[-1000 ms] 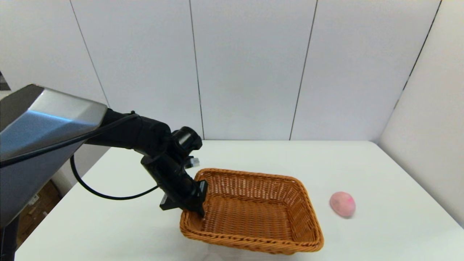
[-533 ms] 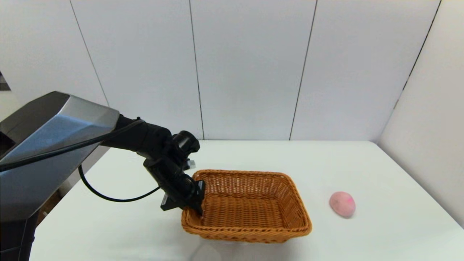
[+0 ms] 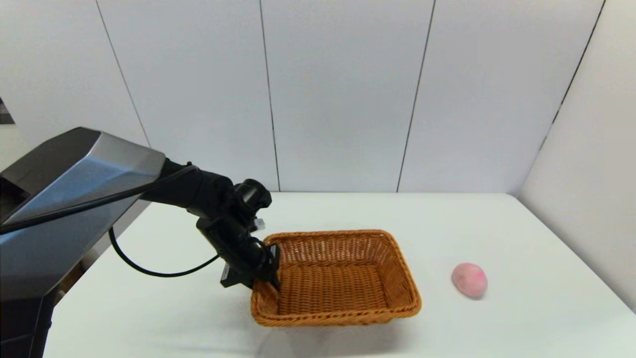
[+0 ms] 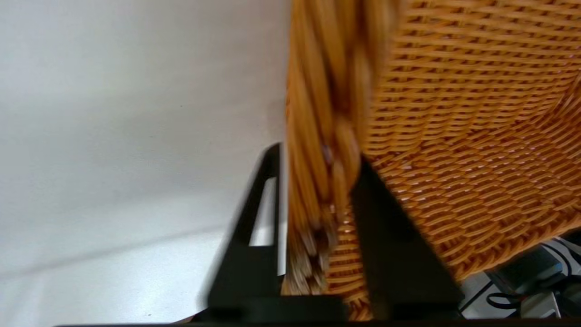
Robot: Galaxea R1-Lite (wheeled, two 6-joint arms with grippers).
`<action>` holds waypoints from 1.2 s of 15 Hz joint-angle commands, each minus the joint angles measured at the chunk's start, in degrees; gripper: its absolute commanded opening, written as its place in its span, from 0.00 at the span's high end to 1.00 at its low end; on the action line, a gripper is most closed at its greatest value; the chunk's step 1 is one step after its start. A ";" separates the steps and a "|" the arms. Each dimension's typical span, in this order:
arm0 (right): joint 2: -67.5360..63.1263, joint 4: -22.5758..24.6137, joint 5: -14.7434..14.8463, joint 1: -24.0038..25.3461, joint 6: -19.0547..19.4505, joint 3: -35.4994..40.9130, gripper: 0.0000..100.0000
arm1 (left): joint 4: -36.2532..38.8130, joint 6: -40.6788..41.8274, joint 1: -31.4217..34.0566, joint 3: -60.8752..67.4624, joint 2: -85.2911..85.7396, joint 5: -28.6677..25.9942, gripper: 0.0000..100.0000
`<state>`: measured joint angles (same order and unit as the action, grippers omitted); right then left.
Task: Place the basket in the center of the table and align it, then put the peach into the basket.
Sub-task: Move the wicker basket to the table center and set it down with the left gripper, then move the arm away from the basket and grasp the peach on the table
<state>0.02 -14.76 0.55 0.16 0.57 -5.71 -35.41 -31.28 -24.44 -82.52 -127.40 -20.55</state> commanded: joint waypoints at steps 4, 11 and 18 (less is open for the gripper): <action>0.06 -0.09 -0.02 0.02 0.04 -0.01 0.00 | -0.89 0.70 1.33 -2.03 4.97 3.41 0.00; 0.06 -0.09 -0.02 0.02 0.04 -0.01 0.00 | -9.76 14.85 21.01 -4.41 20.70 4.65 0.00; 0.06 -0.09 -0.02 0.11 0.04 -0.01 0.00 | -15.04 21.17 27.34 3.33 41.89 13.08 0.00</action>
<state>0.02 -14.76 0.51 0.16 0.60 -5.71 -50.08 -10.89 2.28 -83.79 -98.51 -7.66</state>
